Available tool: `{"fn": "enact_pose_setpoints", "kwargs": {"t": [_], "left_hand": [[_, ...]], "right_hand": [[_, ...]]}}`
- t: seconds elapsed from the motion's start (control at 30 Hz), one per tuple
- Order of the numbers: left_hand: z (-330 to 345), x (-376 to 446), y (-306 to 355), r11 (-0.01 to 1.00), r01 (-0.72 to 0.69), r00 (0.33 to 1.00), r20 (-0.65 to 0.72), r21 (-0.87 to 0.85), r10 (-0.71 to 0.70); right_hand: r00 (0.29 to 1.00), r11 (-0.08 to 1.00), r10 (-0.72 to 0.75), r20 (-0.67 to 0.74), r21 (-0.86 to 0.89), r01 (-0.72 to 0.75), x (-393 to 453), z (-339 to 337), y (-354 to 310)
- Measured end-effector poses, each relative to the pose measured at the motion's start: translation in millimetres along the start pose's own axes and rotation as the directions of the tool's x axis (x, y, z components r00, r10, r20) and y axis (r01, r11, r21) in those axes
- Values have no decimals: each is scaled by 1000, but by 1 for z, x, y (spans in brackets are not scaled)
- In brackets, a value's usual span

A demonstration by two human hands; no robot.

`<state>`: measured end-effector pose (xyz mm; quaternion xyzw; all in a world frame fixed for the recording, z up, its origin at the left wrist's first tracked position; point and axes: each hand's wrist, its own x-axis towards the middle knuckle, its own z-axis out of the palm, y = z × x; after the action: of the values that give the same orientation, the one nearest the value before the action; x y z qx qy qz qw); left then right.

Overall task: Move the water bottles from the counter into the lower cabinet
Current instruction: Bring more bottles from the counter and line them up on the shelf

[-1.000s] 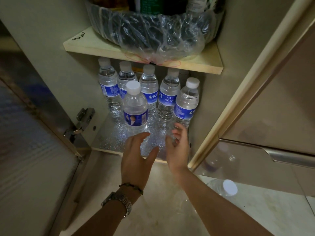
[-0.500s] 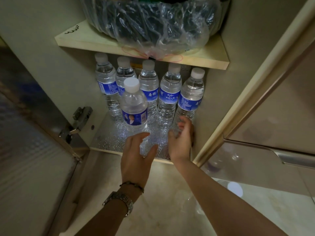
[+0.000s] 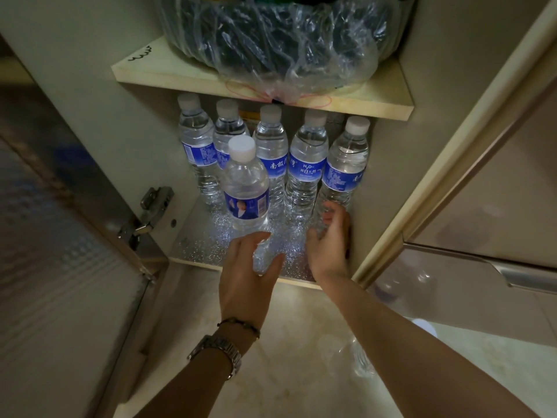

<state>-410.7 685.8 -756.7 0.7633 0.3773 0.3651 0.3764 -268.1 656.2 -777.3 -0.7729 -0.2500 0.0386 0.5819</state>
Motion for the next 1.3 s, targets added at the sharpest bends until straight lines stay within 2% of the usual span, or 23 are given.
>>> {"fn": "enact_pose_setpoints", "kwargs": {"t": [0.17,0.3,0.4,0.5,0.7,0.83,1.1,1.3], "left_hand": [[-9,0,5,1000,-20,1000,-23,-10,19],[-20,6,8,999,-33,996,-84,0,33],[-30,11,10,1000,-26,989,-144,10,27],[-43,22,16,1000,-16,987,-158,19,19],[-59,51,31,969,-206,969,-109,138,222],[-61,57,31,956,-244,962,-82,160,259],[-64,67,17,943,-260,943,-153,207,294],[-73,74,7,937,-248,944,-157,245,291]], "right_hand": [[997,996,12,83,-84,-5,-8,-3,-4],[940,999,1,342,-39,13,-25,2,-2],[906,1000,-16,422,3,16,-35,13,-6],[909,998,-45,414,49,27,-37,25,-17],[923,995,-60,381,102,22,-35,42,-20],[934,990,-87,346,132,43,-36,47,-18],[927,984,-75,366,177,10,-30,66,-20],[919,982,-114,378,183,47,-25,84,-26]]}}
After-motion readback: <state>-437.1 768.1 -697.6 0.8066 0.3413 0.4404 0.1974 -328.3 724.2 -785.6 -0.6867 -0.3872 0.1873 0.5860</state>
